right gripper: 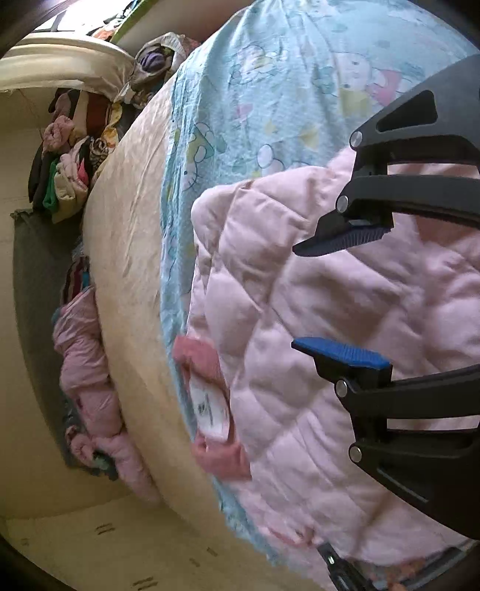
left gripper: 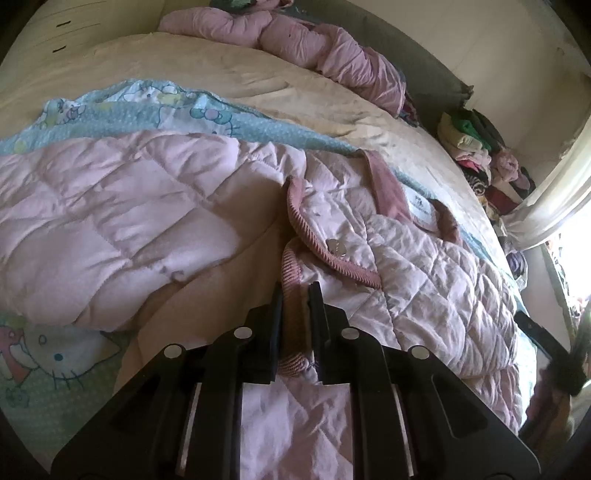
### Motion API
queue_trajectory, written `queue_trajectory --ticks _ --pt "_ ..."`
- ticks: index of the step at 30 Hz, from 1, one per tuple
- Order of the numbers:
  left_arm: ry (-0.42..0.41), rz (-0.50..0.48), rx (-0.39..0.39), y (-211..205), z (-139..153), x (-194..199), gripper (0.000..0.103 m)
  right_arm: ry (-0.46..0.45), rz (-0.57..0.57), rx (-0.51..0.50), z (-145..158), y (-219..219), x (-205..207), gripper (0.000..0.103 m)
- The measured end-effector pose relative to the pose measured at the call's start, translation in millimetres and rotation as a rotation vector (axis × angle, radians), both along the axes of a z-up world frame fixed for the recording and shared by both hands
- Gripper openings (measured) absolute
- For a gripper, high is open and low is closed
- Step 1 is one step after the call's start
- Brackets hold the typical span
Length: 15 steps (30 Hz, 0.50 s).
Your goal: Fold large clothes
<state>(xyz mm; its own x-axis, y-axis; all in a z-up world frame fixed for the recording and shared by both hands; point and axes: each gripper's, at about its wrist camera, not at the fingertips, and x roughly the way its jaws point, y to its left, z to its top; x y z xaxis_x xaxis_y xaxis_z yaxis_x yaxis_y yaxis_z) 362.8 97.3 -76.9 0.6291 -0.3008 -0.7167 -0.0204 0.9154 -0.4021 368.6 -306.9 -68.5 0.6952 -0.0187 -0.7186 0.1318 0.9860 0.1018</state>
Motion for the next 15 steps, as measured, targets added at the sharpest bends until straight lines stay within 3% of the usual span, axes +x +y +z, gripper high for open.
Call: queue_trajectory --ticks 5,11,15 --pt "0.017 -0.006 -0.006 -0.8 -7.3 2.9 0.008 0.146 -0.047 0.053 -35.9 -23.1 27.8 0.049" --pt "0.023 -0.010 0.002 -3.3 -11.6 3.8 0.016 0.151 -0.064 0.069 -54.3 -29.0 33.9 0.049" --pt "-0.017 0.008 0.088 -7.2 9.7 -3.7 0.023 0.139 -0.058 0.064 -52.2 -26.4 30.8 0.051"
